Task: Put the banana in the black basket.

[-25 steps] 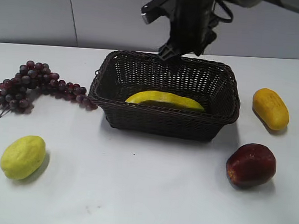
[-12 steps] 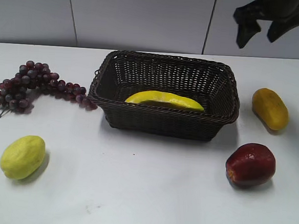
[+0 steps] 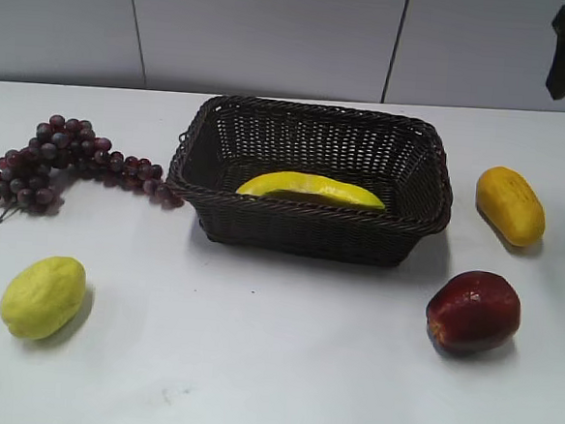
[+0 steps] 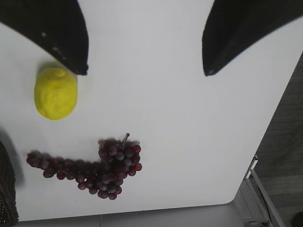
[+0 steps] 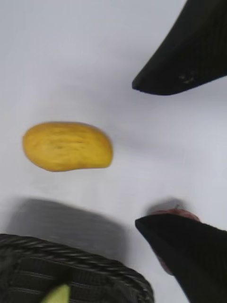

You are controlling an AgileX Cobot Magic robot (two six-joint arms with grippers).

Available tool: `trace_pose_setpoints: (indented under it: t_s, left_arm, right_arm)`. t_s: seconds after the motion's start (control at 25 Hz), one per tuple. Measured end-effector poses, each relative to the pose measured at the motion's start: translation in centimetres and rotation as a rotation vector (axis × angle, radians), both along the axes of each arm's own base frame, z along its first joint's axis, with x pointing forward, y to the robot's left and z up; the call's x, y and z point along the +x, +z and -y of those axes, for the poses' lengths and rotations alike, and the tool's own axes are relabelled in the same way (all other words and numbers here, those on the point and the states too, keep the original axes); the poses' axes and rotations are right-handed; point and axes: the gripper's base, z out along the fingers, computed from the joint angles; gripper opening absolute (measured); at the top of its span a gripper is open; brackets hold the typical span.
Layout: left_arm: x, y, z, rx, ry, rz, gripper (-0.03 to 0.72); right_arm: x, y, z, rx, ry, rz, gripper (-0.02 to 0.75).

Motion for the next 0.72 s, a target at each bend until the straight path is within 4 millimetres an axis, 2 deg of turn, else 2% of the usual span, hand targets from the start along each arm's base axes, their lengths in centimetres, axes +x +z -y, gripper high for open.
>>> trace_pose_setpoints:
  t_s: [0.24, 0.48, 0.72]
  left_arm:
    - [0.0, 0.0, 0.0, 0.0, 0.0, 0.0, 0.555]
    - [0.0, 0.0, 0.0, 0.0, 0.0, 0.0, 0.555]
    - [0.0, 0.0, 0.0, 0.0, 0.0, 0.0, 0.555]
  right_arm:
    - [-6.9, -1.2, 0.8, -0.004, 0.003, -0.031, 0.594]
    - [-13.9, -3.3, 1.5, -0.002, 0.002, -0.018, 0.594]
    - [-18.8, -4.9, 2.1, 0.005, -0.017, -0.016, 0.594]
